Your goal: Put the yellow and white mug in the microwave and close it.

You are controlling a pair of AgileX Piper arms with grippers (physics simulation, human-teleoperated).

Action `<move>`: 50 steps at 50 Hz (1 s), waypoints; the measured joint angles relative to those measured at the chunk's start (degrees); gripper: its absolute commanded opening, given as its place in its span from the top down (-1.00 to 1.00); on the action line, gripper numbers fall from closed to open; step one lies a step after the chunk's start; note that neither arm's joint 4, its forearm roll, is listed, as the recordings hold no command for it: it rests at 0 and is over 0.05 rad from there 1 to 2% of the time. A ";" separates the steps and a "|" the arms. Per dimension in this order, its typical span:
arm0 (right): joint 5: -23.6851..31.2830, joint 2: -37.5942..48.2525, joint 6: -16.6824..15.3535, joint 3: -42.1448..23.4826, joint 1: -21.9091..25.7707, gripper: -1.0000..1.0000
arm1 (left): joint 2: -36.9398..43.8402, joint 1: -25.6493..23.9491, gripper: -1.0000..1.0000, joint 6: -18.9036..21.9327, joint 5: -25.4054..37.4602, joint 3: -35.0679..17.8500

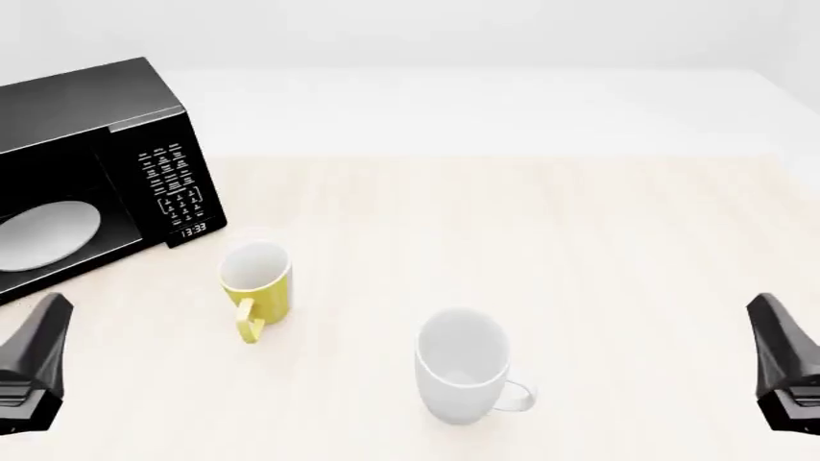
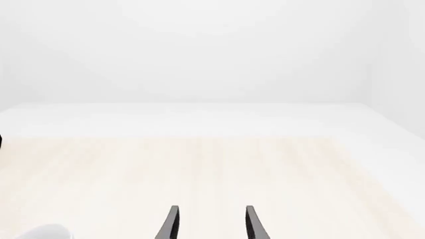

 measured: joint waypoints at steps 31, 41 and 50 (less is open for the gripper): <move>-0.07 0.23 0.04 -0.14 -0.01 -1.00 | -0.04 -4.40 -1.00 0.36 3.06 -2.84; -0.07 0.24 0.03 -0.15 -0.01 -1.00 | 0.38 -8.27 -1.00 0.56 6.30 -4.14; -0.07 0.24 0.03 -0.15 -0.01 -1.00 | 5.18 -10.64 -1.00 0.34 5.67 -4.64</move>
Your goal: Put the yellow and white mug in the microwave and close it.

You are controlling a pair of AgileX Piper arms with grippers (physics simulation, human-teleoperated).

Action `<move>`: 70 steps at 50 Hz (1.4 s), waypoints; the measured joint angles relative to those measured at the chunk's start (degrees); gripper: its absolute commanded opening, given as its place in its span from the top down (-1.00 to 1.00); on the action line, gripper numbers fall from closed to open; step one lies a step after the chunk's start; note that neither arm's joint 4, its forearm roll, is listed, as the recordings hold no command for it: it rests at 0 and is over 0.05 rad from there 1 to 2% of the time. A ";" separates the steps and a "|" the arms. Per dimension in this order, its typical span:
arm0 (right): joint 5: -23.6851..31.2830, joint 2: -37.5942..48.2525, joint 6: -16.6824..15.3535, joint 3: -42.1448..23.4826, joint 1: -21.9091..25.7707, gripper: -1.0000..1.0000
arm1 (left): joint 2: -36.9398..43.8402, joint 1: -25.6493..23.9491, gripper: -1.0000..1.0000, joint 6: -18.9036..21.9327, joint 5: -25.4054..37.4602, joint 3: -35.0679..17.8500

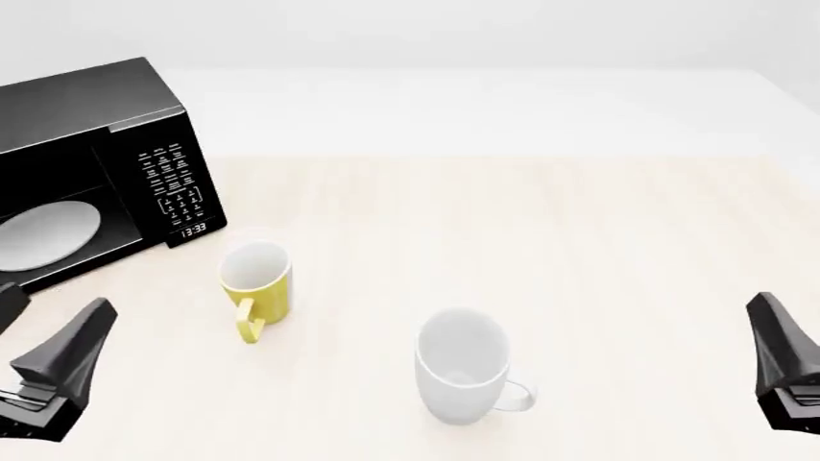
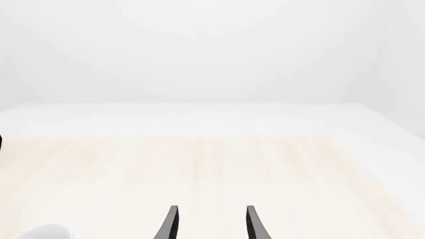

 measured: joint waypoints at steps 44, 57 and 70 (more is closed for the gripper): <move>0.00 0.00 -0.01 0.00 0.00 -1.00 | 45.38 -4.58 -1.00 -6.06 -24.96 -3.30; 0.00 0.01 0.00 0.00 0.00 -1.00 | 58.07 -4.93 -1.00 -10.65 -31.34 -4.19; 0.00 0.00 -0.01 0.00 0.00 -1.00 | 68.21 -5.66 -1.00 -14.23 -36.12 -5.06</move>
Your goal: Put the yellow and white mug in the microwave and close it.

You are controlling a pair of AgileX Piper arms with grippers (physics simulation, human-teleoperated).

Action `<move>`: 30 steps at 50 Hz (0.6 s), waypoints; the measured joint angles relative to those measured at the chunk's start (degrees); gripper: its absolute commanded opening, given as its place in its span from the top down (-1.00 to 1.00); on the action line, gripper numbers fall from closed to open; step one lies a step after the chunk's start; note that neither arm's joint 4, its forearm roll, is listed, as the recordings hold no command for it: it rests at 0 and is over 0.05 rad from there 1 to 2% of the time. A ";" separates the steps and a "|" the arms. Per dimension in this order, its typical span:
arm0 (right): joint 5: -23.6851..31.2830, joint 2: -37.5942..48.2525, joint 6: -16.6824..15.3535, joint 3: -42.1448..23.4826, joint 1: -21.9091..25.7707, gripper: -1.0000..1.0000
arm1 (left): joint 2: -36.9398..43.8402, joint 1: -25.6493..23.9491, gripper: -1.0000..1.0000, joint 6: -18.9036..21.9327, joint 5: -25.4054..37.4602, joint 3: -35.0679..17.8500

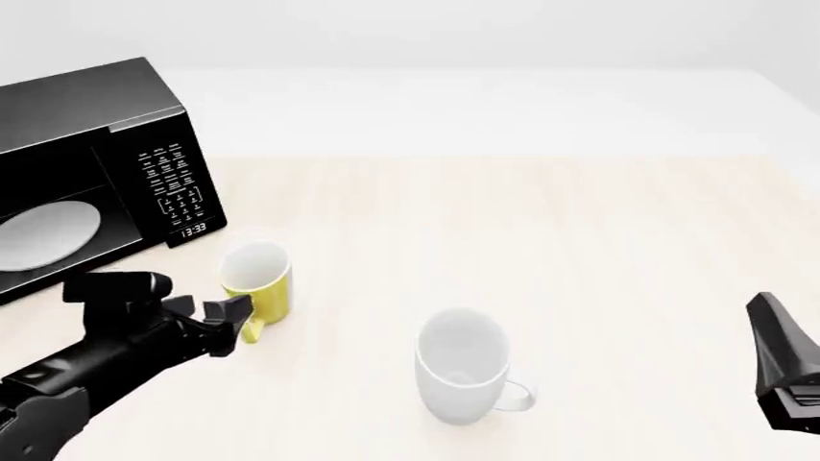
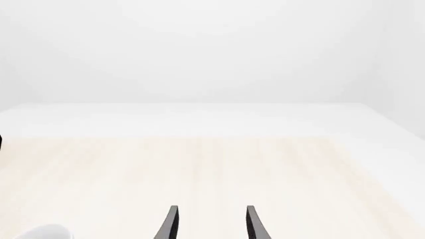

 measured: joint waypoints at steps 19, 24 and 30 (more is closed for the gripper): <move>0.00 0.00 0.01 0.00 0.00 -1.00 | 9.47 -1.60 -1.00 -3.33 -4.59 -0.68; 0.00 0.00 0.01 0.00 0.00 -1.00 | 11.02 -1.85 -1.00 -3.53 -5.38 -0.83; 0.00 0.00 0.00 0.00 0.00 -1.00 | 12.67 -2.22 -1.00 -3.80 -6.26 -1.03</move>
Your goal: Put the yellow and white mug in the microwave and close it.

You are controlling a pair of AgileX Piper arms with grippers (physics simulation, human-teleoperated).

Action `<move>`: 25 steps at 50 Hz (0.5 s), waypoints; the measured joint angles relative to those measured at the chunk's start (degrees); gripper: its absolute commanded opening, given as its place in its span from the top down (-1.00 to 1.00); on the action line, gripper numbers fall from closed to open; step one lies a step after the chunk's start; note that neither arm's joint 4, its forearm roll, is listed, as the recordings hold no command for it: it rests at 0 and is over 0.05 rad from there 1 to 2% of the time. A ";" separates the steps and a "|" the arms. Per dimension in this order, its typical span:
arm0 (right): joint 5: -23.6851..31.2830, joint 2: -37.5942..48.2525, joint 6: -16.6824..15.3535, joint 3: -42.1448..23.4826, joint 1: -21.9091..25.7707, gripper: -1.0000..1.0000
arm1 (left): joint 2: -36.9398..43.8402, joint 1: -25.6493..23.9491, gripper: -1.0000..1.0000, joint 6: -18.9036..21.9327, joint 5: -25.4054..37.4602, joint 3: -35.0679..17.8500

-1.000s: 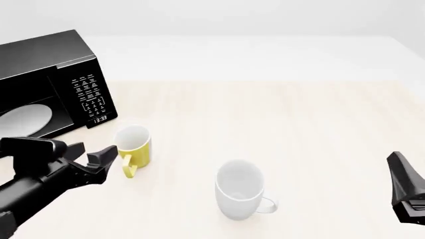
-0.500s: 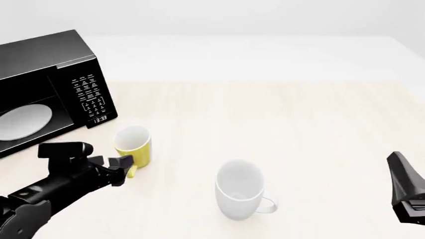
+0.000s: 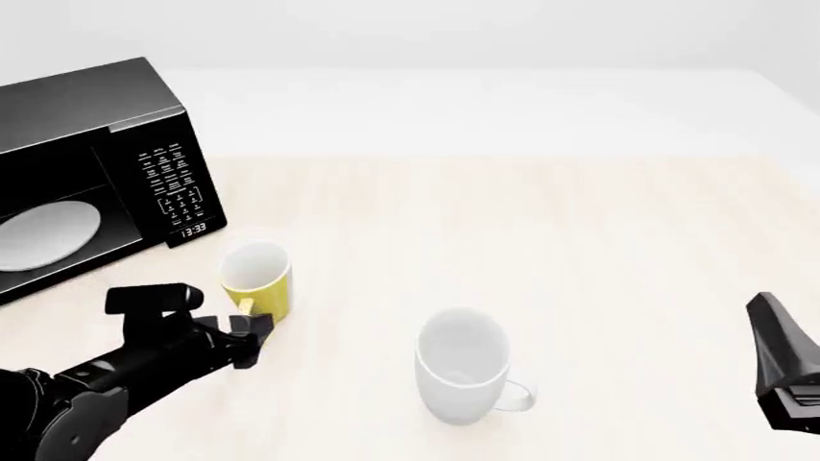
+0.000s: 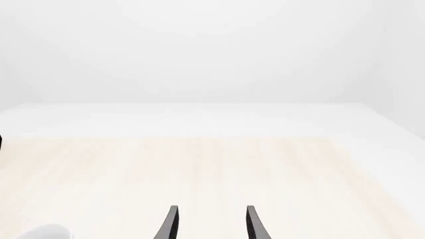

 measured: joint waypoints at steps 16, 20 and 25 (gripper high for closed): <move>0.00 0.00 0.00 0.00 0.00 -1.00 | 3.61 -1.11 1.00 -0.66 -1.76 -0.58; 0.00 0.00 0.00 0.00 -0.01 -1.00 | 3.19 -1.29 1.00 -1.13 -1.97 -0.50; 0.00 0.00 0.00 0.00 0.00 -1.00 | 2.17 -0.94 1.00 -1.24 -1.69 -0.23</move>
